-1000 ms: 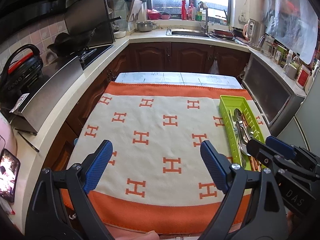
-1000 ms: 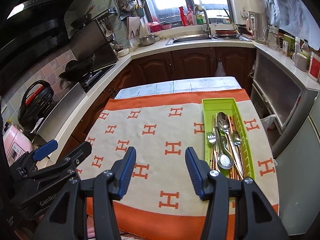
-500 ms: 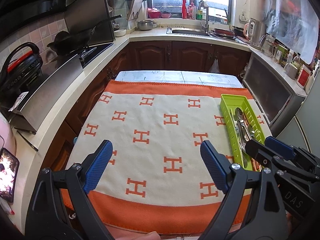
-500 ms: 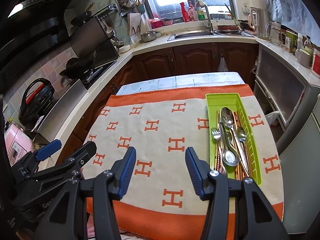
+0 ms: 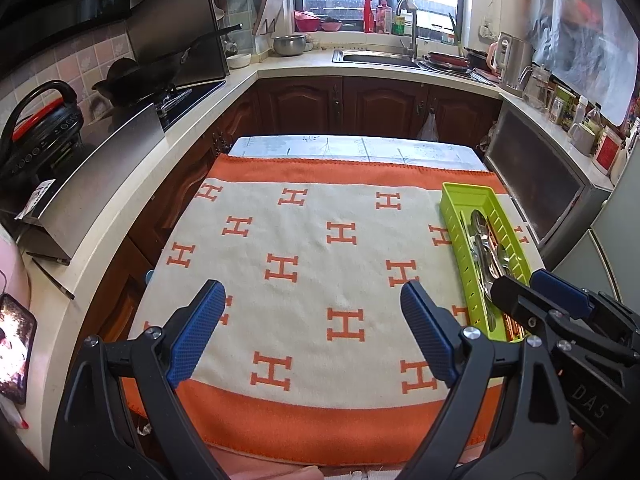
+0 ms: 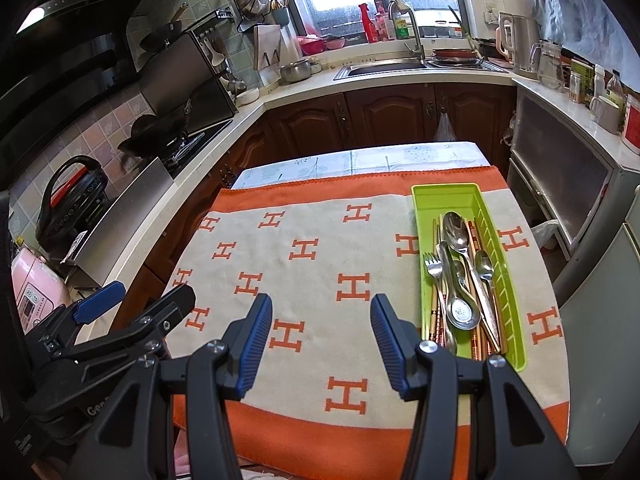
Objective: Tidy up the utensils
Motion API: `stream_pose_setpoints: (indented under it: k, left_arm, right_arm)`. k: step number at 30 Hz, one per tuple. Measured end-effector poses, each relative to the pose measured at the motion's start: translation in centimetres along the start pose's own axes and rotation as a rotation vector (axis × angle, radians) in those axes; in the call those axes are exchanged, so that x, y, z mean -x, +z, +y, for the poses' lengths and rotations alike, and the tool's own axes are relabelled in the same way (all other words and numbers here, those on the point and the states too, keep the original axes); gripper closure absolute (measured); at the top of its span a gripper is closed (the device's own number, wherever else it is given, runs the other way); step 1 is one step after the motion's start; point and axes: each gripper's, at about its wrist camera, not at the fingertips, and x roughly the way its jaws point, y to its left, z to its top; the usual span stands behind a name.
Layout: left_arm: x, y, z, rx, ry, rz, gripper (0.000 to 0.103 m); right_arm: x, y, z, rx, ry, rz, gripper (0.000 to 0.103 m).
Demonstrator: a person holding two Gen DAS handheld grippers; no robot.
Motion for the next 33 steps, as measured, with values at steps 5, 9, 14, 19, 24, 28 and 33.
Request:
stream_pose_setpoints:
  k: [5, 9, 14, 19, 24, 28, 33]
  left_arm:
    - [0.03, 0.08, 0.12, 0.001, -0.001, 0.001, 0.015]
    - [0.03, 0.0, 0.04, 0.001, -0.001, 0.0, 0.015]
    - [0.01, 0.06, 0.12, 0.001, -0.002, 0.001, 0.015]
    - [0.02, -0.02, 0.09, 0.002, -0.003, 0.002, 0.015]
    - [0.04, 0.11, 0.25, 0.001, -0.003, 0.001, 0.015]
    - [0.04, 0.1, 0.28, 0.001, -0.003, 0.0, 0.015]
    - [0.02, 0.02, 0.24, 0.001, -0.003, -0.001, 0.015]
  right_arm:
    - [-0.06, -0.14, 0.16, 0.001, -0.003, -0.003, 0.052]
    - [-0.05, -0.14, 0.13, 0.002, -0.005, -0.003, 0.052]
    - [-0.06, -0.17, 0.15, 0.003, -0.005, -0.003, 0.052]
    - [-0.03, -0.18, 0.13, 0.001, -0.005, -0.003, 0.052]
    - [-0.03, -0.19, 0.13, 0.002, -0.005, -0.003, 0.052]
    - [-0.02, -0.2, 0.14, 0.001, -0.005, -0.004, 0.052]
    - [-0.04, -0.22, 0.17, 0.0, -0.006, -0.004, 0.052]
